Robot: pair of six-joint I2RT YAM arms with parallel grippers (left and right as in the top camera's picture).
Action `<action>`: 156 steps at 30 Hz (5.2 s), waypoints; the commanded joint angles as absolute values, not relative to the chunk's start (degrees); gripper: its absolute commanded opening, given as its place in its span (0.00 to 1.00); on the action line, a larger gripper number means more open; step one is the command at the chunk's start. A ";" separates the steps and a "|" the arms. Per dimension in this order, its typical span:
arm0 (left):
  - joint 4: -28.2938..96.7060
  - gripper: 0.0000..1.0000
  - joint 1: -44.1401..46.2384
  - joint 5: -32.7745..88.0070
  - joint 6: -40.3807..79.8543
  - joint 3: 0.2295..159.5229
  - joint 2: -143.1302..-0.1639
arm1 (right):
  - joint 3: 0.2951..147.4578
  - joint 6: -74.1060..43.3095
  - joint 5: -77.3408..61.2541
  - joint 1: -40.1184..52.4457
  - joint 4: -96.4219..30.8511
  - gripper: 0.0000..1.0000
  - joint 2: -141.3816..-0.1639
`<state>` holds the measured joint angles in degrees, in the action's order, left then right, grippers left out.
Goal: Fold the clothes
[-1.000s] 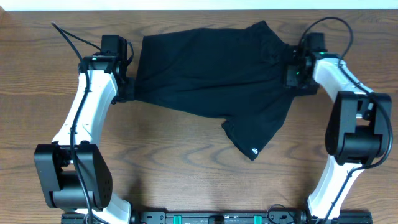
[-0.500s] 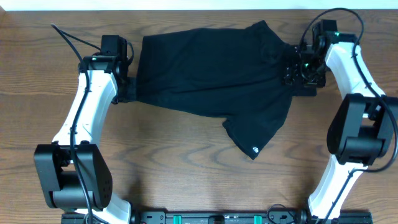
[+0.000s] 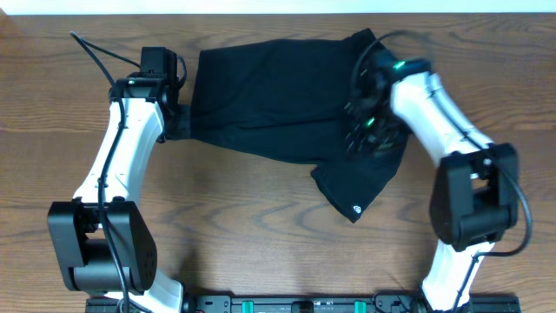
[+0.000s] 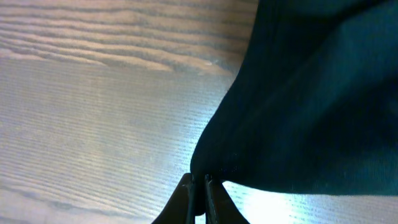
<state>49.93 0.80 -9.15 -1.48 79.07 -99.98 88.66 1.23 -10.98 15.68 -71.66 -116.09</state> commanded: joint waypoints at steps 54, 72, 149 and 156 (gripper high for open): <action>61.39 0.06 0.30 -9.21 -1.39 79.20 -87.61 | 84.75 1.34 -1.96 8.97 -70.65 0.01 -92.88; 61.73 0.06 0.34 -6.28 -1.39 79.18 -87.44 | 89.14 2.68 -7.09 4.56 -73.76 0.01 -93.10; 38.92 0.98 4.21 3.88 -1.41 79.18 -106.00 | 84.79 0.16 -8.05 3.77 -52.82 0.40 -112.20; 38.70 0.98 4.36 3.88 -1.39 79.18 -106.00 | 78.96 -2.83 -2.24 3.70 -45.65 0.37 -112.20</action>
<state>38.70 4.56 3.49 -1.48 79.05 -106.52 80.47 -0.67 -4.67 3.44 -46.72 -113.40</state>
